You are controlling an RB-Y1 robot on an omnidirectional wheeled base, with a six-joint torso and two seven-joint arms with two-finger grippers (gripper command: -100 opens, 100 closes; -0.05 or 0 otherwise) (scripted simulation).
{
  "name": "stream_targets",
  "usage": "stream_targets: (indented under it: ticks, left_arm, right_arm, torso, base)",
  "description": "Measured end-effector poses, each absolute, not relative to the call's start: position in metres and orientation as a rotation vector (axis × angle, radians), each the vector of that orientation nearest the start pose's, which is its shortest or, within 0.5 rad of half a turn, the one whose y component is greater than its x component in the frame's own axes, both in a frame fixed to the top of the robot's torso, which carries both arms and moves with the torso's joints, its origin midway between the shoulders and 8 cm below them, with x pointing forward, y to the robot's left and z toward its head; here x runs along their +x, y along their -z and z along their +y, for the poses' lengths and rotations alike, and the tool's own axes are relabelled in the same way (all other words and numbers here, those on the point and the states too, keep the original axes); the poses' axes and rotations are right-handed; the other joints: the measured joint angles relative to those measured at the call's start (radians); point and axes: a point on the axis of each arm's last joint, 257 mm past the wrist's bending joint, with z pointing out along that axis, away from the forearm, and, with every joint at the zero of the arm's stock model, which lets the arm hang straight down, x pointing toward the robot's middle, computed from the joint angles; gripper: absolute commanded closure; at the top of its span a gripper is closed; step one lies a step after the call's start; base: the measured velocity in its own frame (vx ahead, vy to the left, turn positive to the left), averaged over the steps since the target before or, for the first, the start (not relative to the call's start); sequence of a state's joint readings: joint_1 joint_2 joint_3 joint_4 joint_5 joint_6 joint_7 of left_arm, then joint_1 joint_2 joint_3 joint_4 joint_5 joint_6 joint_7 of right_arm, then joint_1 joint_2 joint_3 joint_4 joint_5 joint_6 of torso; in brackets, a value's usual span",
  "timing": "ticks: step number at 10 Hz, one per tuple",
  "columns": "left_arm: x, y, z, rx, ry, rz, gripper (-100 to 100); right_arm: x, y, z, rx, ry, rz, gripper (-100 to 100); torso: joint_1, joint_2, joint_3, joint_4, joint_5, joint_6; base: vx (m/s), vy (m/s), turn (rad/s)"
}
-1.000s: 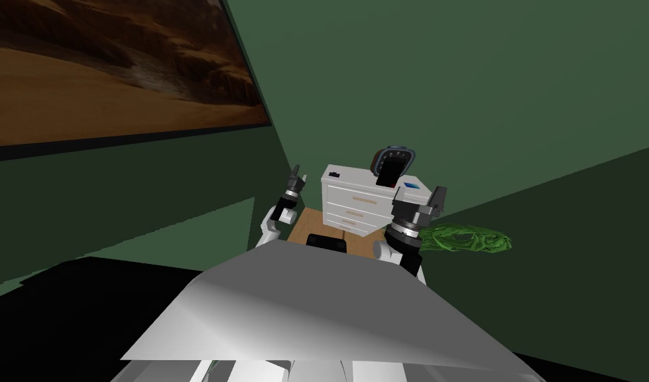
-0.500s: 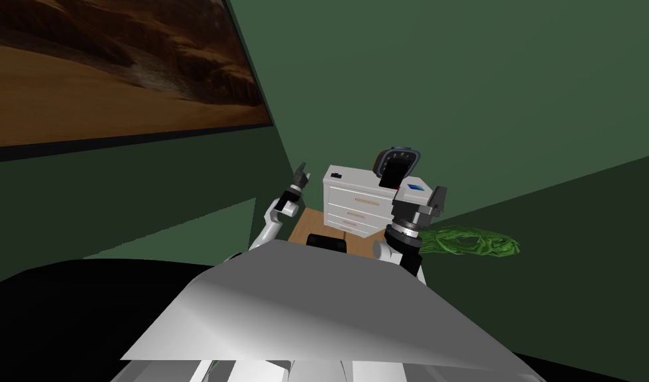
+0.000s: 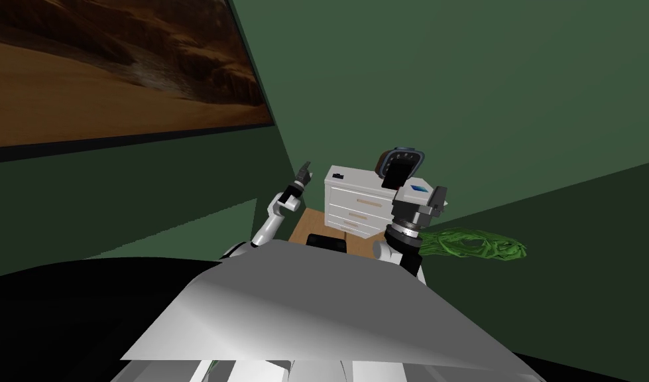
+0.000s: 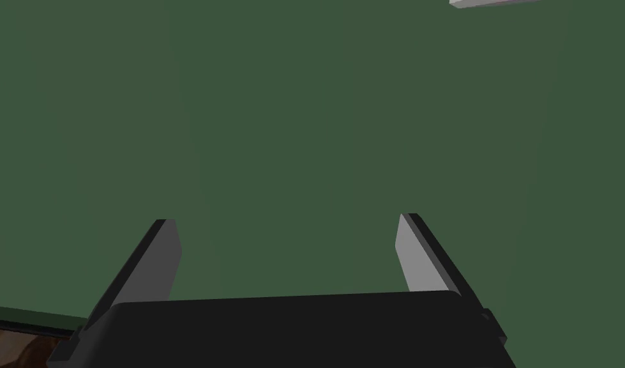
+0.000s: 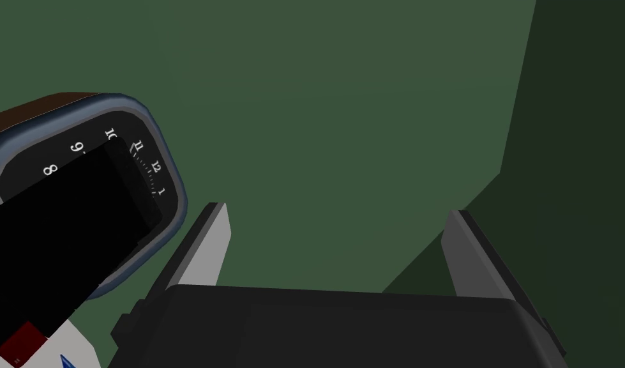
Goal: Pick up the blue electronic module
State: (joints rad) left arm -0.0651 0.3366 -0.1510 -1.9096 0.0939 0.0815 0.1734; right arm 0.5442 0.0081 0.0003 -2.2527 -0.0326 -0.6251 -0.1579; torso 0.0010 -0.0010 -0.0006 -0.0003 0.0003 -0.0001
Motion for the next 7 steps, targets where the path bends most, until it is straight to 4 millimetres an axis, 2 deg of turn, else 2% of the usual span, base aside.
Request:
stream_targets:
  ticks: [1,7]
  left_arm:
    - [0.544,0.065,0.182,-0.858,1.436,1.239,-100]
    - [0.582,0.067,0.178,-0.893,1.352,1.336,-100]
  right_arm:
    - [0.323,-0.022,-0.287,0.69,-1.465,0.5,0]
    - [0.323,-0.022,-0.287,0.69,-1.465,0.5,0]
  torso:
    - [0.0,-0.001,0.0,0.0,0.0,0.0]
    - [-0.001,0.0,0.0,0.0,0.0,0.0]
  base:
    - [0.019,0.022,0.01]
    - [0.014,0.011,0.01]
